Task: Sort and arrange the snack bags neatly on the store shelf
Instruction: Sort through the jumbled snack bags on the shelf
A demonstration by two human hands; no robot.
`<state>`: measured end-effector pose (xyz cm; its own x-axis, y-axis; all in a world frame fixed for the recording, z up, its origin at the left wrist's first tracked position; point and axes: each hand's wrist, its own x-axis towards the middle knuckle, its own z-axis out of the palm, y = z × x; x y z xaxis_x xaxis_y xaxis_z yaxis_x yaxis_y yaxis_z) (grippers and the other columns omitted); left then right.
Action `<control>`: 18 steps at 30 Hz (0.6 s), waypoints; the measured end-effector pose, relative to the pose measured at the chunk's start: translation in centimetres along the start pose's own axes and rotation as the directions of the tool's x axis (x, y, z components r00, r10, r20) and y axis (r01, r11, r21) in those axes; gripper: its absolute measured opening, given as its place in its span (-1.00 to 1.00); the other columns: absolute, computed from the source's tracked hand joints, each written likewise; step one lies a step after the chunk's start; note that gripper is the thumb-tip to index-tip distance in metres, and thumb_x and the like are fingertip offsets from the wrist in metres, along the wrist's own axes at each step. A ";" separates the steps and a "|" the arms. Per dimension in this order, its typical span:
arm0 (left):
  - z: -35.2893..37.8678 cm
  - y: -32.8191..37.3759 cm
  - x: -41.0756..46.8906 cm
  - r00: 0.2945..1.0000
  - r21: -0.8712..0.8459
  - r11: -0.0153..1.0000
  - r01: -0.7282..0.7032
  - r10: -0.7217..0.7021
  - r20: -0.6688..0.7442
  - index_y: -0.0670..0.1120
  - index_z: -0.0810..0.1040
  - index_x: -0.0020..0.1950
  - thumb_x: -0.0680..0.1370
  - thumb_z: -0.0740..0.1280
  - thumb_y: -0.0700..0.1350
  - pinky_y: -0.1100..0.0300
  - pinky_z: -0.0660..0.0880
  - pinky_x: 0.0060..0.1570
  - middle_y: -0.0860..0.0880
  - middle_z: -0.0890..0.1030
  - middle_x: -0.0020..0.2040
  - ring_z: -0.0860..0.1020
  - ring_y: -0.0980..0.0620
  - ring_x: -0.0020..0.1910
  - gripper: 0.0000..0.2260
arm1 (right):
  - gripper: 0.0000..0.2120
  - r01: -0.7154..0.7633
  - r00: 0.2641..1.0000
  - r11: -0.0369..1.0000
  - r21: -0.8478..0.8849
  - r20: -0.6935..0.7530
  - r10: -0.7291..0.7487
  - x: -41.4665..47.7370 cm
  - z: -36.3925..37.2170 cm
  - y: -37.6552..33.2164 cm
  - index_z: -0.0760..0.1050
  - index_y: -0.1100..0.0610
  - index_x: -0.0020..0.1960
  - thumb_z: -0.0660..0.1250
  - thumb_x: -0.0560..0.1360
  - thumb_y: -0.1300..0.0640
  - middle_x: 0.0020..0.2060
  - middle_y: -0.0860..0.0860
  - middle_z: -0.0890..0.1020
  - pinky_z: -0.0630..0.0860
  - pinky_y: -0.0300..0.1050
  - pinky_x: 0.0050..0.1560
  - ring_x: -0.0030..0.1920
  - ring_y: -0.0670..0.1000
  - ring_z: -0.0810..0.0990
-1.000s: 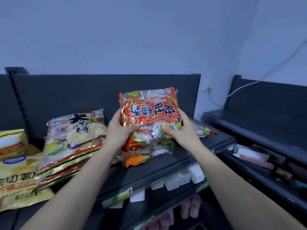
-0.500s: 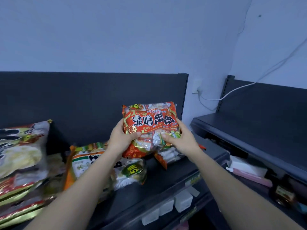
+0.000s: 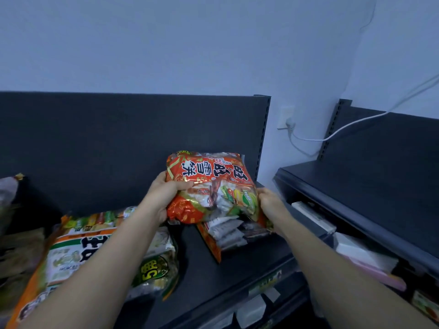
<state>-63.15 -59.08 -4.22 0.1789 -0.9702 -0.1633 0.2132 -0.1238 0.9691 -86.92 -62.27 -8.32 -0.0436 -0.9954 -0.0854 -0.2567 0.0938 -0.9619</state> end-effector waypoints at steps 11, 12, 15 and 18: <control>-1.6 2.8 -4.3 0.968 -0.104 0.983 -0.149 0.124 -0.219 -0.06 0.47 0.28 0.43 0.47 -0.22 0.03 0.60 -0.23 -0.10 0.65 0.08 0.67 -0.12 -0.07 -0.55 | -0.32 0.445 0.865 0.167 -0.880 0.374 -0.333 -0.4 0.2 1.9 0.36 -0.04 0.39 0.26 0.40 -0.38 0.26 0.11 0.49 0.36 0.02 0.19 0.32 0.15 0.42; -1.6 2.6 -4.6 0.964 -0.120 0.980 -0.161 0.131 -0.230 -0.05 0.47 0.28 0.43 0.47 -0.22 0.03 0.61 -0.22 -0.10 0.65 0.07 0.67 -0.12 -0.07 -0.56 | -0.47 0.446 0.836 0.191 -0.874 0.331 -0.438 -0.4 0.1 1.8 0.48 0.05 0.22 0.20 0.47 -0.33 0.12 0.11 0.57 0.38 -0.03 0.02 0.19 0.16 0.52; -1.7 2.0 -5.1 0.951 -0.192 0.957 -0.217 0.164 -0.261 -0.04 0.49 0.23 0.43 0.46 -0.22 0.00 0.61 -0.19 -0.09 0.67 0.07 0.68 -0.12 -0.07 -0.60 | -0.82 0.418 0.821 0.468 -0.778 0.104 -0.561 -0.6 -1.4 0.3 0.52 0.06 -0.04 0.25 0.57 -0.04 -0.08 0.09 0.65 0.30 -0.08 -0.22 -0.01 0.20 0.59; -1.9 1.6 -5.4 0.949 -0.321 0.909 -0.267 0.190 -0.252 -0.03 0.49 0.22 0.47 0.43 -0.19 -0.02 0.63 -0.19 -0.09 0.66 0.10 0.67 -0.12 -0.02 -0.65 | -0.78 0.312 0.834 0.696 -0.646 -0.165 -0.527 -0.3 -3.2 -1.2 0.57 0.11 0.11 0.21 0.61 0.05 -0.11 0.12 0.65 0.34 -0.10 -0.22 -0.04 0.21 0.59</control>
<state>-62.00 -53.62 -2.09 0.4525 -0.8916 -0.0177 0.4540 0.2132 0.8651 -89.71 -62.01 -6.35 -0.0607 -0.8761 0.4783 -0.8165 -0.2320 -0.5287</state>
